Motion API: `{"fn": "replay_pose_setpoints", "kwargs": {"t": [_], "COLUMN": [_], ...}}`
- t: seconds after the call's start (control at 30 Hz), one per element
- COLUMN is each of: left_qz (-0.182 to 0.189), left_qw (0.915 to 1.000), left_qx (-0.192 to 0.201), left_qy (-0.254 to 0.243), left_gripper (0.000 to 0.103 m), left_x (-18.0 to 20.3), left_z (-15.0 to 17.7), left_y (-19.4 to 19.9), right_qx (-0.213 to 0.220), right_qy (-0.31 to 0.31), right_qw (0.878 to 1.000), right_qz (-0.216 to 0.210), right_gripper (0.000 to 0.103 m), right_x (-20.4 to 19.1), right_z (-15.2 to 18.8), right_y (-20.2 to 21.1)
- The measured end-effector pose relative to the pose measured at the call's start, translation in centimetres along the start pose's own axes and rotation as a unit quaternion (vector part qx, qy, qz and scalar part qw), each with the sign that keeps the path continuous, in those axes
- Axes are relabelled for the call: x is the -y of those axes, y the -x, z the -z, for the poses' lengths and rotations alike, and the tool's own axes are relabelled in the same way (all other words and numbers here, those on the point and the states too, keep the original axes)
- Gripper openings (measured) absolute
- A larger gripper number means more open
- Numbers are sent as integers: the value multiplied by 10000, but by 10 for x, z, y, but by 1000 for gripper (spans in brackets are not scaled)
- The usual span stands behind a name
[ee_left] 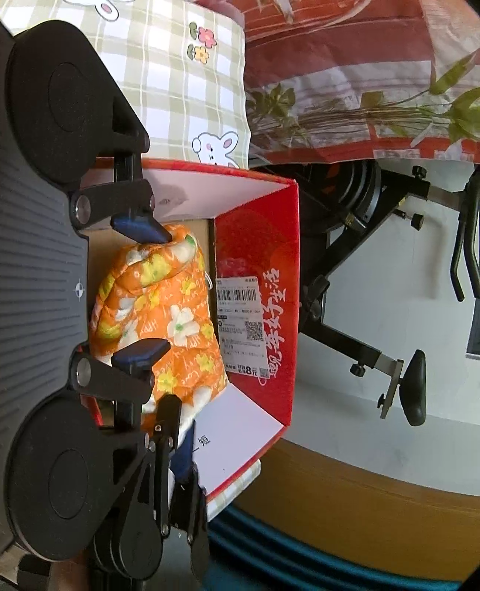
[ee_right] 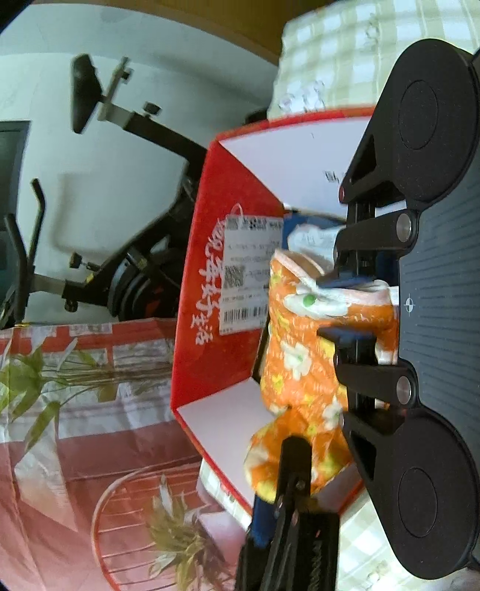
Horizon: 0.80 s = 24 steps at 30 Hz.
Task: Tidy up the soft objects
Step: 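Lower the mitt into the box and open both tools, then move both tools down to the black eye mask beside the box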
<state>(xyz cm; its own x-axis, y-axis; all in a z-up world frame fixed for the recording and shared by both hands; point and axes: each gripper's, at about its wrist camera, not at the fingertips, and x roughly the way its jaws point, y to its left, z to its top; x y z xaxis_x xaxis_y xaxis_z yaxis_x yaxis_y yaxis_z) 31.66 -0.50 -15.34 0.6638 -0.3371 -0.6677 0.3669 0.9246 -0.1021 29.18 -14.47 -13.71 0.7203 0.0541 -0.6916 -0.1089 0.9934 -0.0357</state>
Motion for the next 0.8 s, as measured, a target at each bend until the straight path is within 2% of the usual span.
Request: {"fn": "replay_pose_setpoints", "kwargs": {"t": [0.1,0.2,0.27,0.53,0.8], "left_qz": [-90,-123,-134,39,234], "left_qw": [9999,9998,9997,9992,9990], "left_qx": [-2,97,189,392,362], "left_qy": [-73,-101,-94,-19,146], "left_gripper": [64,70,73,73,73], "left_x": [1,1,2,10,24], "left_z": [1,0,-2,5,49], "left_y": [5,16,24,68,106], "right_qx": [108,212,282,575,745], "right_qy": [194,87,25,-394,-515], "right_qw": [9996,9996,9995,9974,9949], "right_qz": [167,166,145,-190,-452], "right_gripper": [31,38,39,39,39], "right_x": [-5,-3,-3,0,-8], "right_z": [2,3,4,12,53], "right_y": [10,22,31,77,126]}}
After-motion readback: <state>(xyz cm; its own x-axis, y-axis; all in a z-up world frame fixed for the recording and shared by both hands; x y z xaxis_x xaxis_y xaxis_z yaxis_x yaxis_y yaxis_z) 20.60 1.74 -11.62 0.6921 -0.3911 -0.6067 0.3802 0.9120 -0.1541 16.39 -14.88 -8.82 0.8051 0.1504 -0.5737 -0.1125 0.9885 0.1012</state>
